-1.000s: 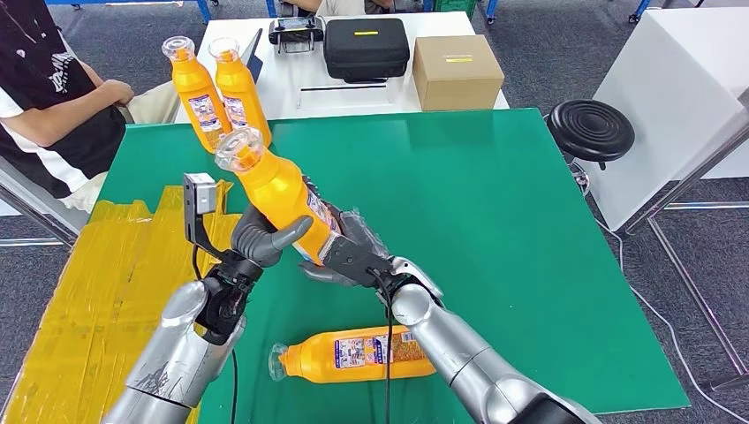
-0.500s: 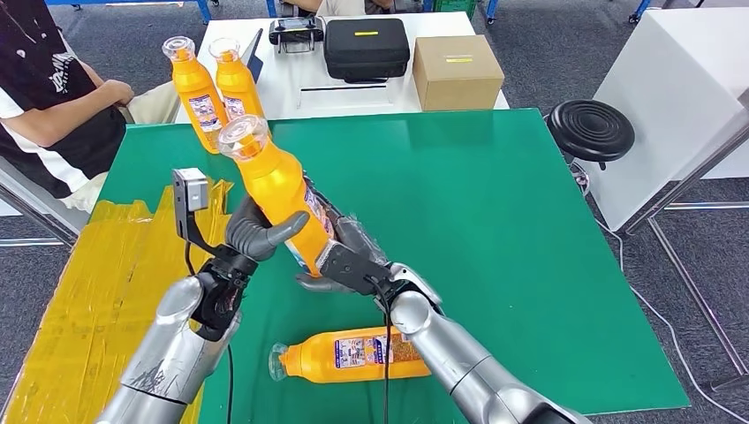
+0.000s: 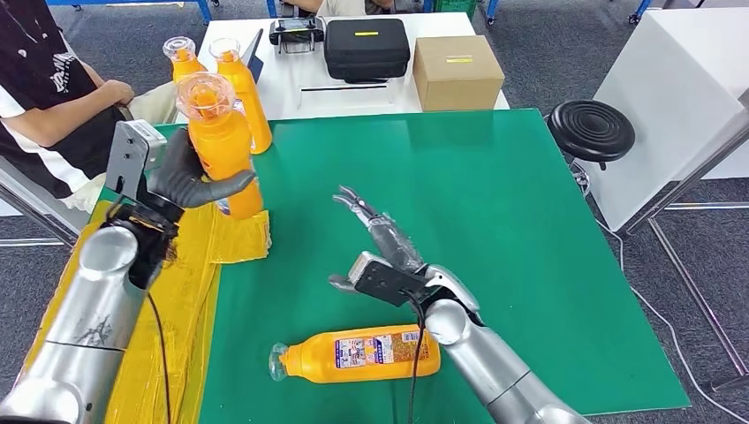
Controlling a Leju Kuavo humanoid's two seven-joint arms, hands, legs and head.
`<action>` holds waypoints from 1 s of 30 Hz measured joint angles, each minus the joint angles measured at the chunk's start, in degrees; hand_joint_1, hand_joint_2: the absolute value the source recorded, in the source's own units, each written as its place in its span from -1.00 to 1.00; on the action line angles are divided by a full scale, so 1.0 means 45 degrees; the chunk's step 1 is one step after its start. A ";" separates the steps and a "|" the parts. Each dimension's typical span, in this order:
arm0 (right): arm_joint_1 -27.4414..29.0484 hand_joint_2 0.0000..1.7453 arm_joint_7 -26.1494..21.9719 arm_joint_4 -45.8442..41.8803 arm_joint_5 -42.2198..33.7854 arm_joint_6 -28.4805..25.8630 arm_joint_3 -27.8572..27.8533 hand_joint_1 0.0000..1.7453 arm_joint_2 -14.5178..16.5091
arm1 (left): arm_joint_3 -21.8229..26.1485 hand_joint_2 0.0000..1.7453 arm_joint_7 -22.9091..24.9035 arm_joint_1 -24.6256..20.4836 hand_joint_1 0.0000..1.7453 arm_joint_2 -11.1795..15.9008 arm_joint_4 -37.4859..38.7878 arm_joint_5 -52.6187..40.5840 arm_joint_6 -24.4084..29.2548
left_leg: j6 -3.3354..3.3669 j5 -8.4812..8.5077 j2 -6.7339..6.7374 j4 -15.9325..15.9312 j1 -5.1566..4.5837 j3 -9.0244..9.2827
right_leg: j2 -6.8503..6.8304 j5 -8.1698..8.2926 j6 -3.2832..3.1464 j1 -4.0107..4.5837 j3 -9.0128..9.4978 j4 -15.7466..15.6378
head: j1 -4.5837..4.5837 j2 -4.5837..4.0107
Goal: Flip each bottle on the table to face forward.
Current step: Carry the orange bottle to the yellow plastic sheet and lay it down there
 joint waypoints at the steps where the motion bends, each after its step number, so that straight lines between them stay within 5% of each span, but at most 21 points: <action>1: 0.0171 1.00 -0.0024 -0.0280 0.0073 -0.0067 -0.0150 -1.00 -0.0167 | -0.0001 1.00 -0.0119 -0.0326 1.00 0.0301 0.0230 -0.0633 -0.0161 | 0.0000 0.0000 0.0004 0.0000 0.0000 -0.0001 | 0.0001 0.0000 0.0000 0.0000 -0.0002 0.0001 | -0.0001 0.0001; 9: 0.1313 1.00 0.0098 -0.2045 0.0892 -0.0376 -0.1130 -1.00 -0.1083 | -0.0717 1.00 -0.0309 -0.3010 1.00 0.2117 0.1624 -0.5833 -0.1011 | -0.0003 0.0002 -0.0002 0.0001 0.0000 -0.0014 | 0.0001 0.0000 0.0001 -0.0001 -0.0014 0.0000 | 0.0001 0.0000; 15: 0.1698 1.00 0.0680 -0.3048 0.1512 -0.0385 -0.1726 -1.00 -0.1464 | -0.2737 1.00 -0.1054 -0.5266 1.00 0.3579 0.2766 -0.9639 -0.3402 | -0.0003 0.0002 0.0054 0.0000 0.0000 -0.0021 | 0.0044 0.0005 -0.0001 -0.0001 -0.0028 0.0002 | 0.0000 0.0000; 21: 0.1692 1.00 0.0815 -0.3385 0.1598 -0.0238 -0.2129 -1.00 -0.1592 | -0.4838 1.00 -0.1712 -0.6829 1.00 0.4633 0.3554 -1.0982 -0.5047 | -0.0005 0.0003 0.0044 -0.0002 0.0005 -0.0019 | 0.0046 0.0005 -0.0001 0.0003 -0.0025 0.0006 | -0.0001 0.0000; 30: 0.1809 1.00 0.0642 -0.3285 0.1440 -0.0279 -0.2429 -1.00 -0.1960 | -0.7789 1.00 -0.2406 -0.7612 1.00 0.6841 0.3184 -1.0350 -0.7408 | -0.0012 0.0000 0.0048 -0.0004 0.0014 -0.0022 | 0.0063 0.0002 -0.0002 0.0005 -0.0035 0.0006 | 0.0002 0.0000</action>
